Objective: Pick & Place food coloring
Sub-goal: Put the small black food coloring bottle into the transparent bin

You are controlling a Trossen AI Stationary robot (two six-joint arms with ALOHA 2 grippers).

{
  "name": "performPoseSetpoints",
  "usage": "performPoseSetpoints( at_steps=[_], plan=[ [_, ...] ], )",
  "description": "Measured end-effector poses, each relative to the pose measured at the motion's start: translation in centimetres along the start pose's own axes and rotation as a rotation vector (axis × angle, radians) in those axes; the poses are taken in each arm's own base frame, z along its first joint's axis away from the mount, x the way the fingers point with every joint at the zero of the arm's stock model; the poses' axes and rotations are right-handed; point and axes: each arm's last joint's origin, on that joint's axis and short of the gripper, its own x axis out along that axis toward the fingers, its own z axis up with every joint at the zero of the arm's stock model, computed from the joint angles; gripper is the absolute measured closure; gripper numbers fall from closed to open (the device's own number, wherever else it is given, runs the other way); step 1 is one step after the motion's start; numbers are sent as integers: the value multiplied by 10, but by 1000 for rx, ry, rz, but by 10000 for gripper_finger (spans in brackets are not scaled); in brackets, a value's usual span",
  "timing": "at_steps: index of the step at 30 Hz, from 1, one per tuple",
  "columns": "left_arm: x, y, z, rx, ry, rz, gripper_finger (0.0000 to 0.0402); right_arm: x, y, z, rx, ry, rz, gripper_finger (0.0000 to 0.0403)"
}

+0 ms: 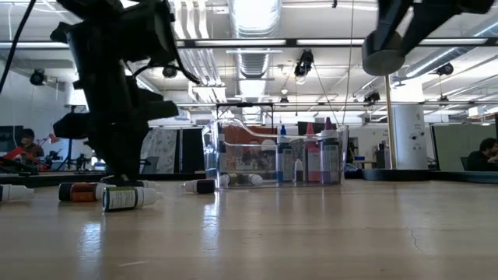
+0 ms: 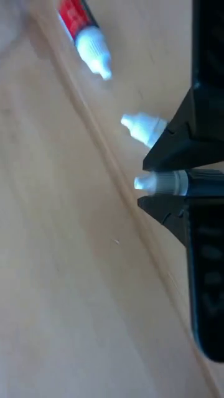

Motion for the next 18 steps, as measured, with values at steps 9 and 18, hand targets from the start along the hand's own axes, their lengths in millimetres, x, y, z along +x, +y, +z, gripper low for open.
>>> performPoseSetpoints(
  at_steps=[9, 18],
  plan=[
    [-64, -50, 31, -41, -210, -128, 387, 2, -51, -6, -24, -54, 80, 235],
    [-131, -98, 83, 77, -670, -204, 373, 11, -56, -12, -109, -52, 99, 234]
  ],
)
